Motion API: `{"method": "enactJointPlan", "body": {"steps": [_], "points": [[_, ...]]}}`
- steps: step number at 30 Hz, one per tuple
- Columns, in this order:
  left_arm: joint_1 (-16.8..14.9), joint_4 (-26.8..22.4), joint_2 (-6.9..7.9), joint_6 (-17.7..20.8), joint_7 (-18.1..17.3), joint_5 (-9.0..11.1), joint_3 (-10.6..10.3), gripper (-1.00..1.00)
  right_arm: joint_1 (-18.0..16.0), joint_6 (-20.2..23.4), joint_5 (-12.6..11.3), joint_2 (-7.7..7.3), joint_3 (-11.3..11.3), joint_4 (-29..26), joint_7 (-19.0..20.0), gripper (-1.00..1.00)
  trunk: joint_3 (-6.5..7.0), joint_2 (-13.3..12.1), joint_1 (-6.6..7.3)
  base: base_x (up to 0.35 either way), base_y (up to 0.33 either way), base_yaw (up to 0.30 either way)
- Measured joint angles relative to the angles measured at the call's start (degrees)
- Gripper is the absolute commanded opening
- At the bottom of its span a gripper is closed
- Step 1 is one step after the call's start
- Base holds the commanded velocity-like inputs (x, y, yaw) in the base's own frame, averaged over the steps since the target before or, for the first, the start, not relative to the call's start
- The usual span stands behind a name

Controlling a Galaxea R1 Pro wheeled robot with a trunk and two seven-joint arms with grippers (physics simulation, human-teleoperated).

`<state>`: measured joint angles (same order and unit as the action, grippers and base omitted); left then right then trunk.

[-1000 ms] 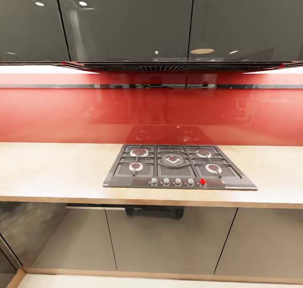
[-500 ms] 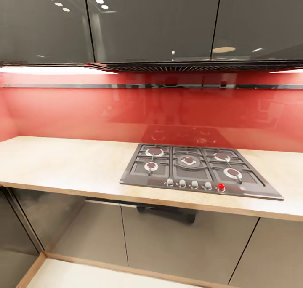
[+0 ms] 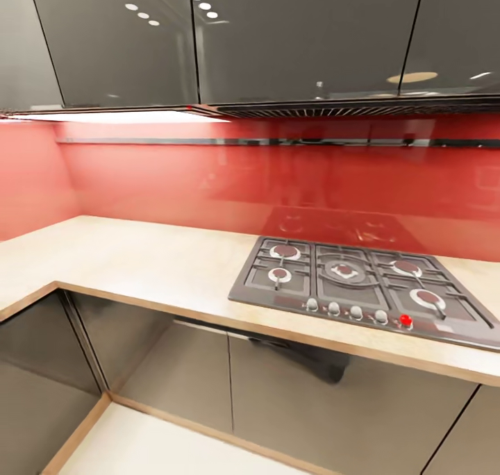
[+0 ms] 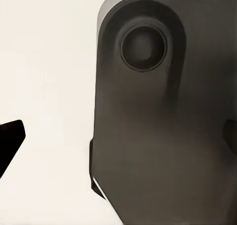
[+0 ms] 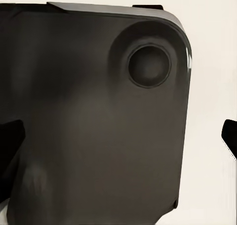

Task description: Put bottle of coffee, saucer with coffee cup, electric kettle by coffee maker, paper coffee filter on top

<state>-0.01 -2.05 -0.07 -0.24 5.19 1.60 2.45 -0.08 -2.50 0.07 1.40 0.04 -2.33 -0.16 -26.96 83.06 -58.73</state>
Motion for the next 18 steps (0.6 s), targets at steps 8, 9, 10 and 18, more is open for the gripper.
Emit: {"method": "enactJointPlan", "body": {"steps": [8,9,10,18], "points": [[0.01,0.0,0.0,0.0,0.02,0.07,0.16,1.0,0.0,0.02,0.07,0.0,0.12,-0.01,0.0,1.0,-0.37,0.0,0.0,0.0,0.0,0.263],[0.01,0.0,0.0,0.0,0.02,0.07,0.17,1.0,0.0,0.02,0.07,0.0,0.12,0.01,0.0,1.0,-0.42,0.0,0.0,0.0,0.0,0.262],[0.01,0.0,0.0,0.0,0.02,0.07,0.19,1.0,0.0,0.03,0.08,0.0,0.12,0.0,0.0,1.0,-0.47,0.0,0.0,0.0,0.0,0.262],[0.0,0.01,-0.07,0.16,0.04,0.19,0.14,1.0,0.0,0.03,0.07,0.0,0.12,0.03,0.0,1.0,-0.86,0.0,0.0,0.0,0.0,0.262]]}}
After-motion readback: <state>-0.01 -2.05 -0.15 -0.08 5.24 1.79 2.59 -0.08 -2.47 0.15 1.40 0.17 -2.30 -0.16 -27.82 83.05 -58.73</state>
